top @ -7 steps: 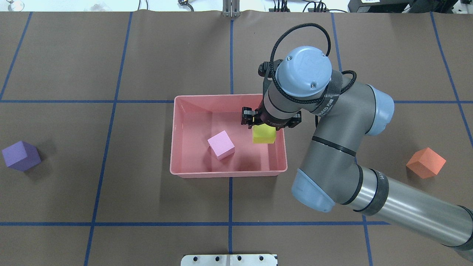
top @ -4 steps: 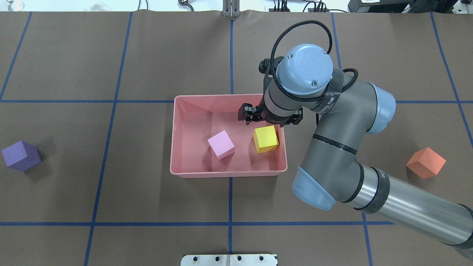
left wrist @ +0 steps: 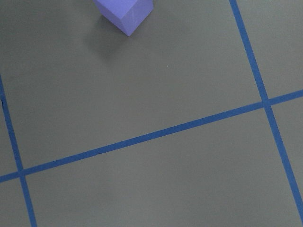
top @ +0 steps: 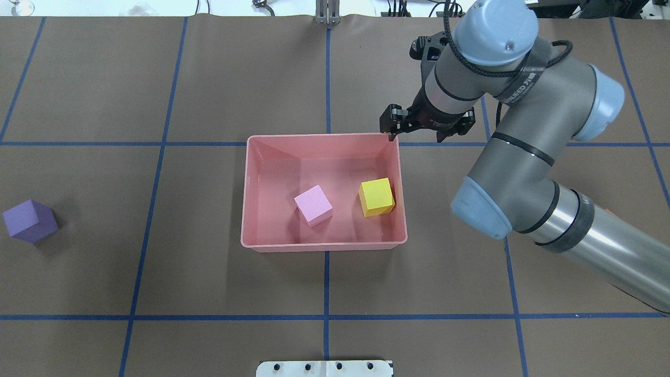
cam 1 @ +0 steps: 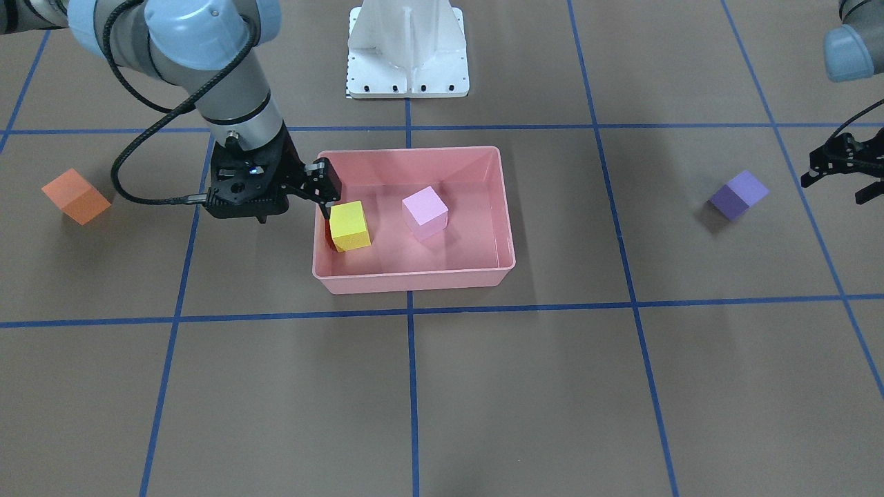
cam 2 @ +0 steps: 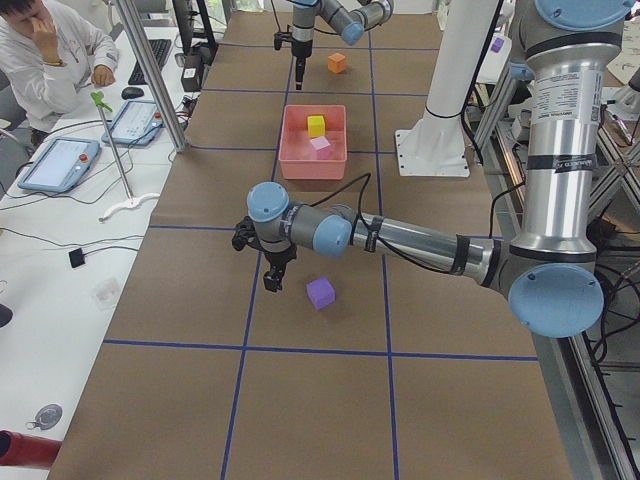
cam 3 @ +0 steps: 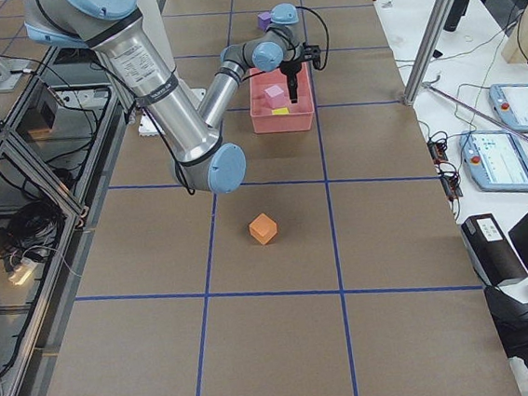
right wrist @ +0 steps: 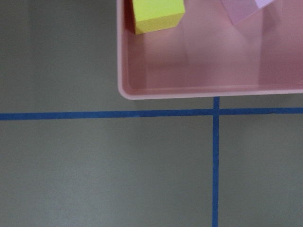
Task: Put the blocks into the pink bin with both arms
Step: 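Raise the right gripper away while the left gripper grasps the blue cube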
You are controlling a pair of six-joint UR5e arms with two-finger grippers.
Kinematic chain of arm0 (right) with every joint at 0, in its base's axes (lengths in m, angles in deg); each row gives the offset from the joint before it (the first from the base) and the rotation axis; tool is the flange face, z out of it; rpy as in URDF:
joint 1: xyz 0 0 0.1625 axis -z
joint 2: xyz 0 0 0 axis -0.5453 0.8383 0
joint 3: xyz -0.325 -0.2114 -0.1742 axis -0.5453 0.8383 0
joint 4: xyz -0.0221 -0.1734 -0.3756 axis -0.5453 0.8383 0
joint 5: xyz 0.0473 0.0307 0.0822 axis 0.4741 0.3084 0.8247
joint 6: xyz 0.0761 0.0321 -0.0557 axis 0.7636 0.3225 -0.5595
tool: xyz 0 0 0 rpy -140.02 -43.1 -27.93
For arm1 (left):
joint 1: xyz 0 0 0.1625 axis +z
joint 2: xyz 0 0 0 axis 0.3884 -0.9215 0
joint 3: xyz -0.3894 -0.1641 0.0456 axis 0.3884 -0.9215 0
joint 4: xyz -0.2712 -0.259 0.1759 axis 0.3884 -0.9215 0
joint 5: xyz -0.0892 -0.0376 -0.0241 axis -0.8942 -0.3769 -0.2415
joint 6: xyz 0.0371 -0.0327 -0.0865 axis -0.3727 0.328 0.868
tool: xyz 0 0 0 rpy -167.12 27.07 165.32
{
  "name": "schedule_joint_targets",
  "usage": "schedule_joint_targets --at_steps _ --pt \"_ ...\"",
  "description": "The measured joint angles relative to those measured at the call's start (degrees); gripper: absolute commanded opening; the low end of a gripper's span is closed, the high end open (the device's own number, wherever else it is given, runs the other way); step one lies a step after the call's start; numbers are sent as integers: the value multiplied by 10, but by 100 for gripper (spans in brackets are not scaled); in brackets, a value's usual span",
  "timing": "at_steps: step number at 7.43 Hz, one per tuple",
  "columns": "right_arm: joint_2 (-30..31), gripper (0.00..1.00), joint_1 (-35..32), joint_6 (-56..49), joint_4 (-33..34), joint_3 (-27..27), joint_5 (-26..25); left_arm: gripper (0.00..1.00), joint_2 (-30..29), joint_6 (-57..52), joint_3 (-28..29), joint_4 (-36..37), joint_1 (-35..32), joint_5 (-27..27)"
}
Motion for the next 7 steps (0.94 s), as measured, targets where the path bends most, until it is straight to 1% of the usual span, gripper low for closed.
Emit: schedule_joint_targets --at_steps 1,2,3,5,7 --pt "16 100 -22 -36 2 -4 16 100 36 24 0 -87 28 23" --pt "33 100 -39 -63 3 -11 26 99 62 44 0 -154 62 47" --pt "46 100 -50 -82 3 -17 31 99 82 52 0 -202 100 80" --pt "69 100 -67 -118 3 -30 37 99 111 44 2 -263 166 128" --pt "93 100 -89 -157 3 -40 60 99 124 -2 4 -282 190 139"
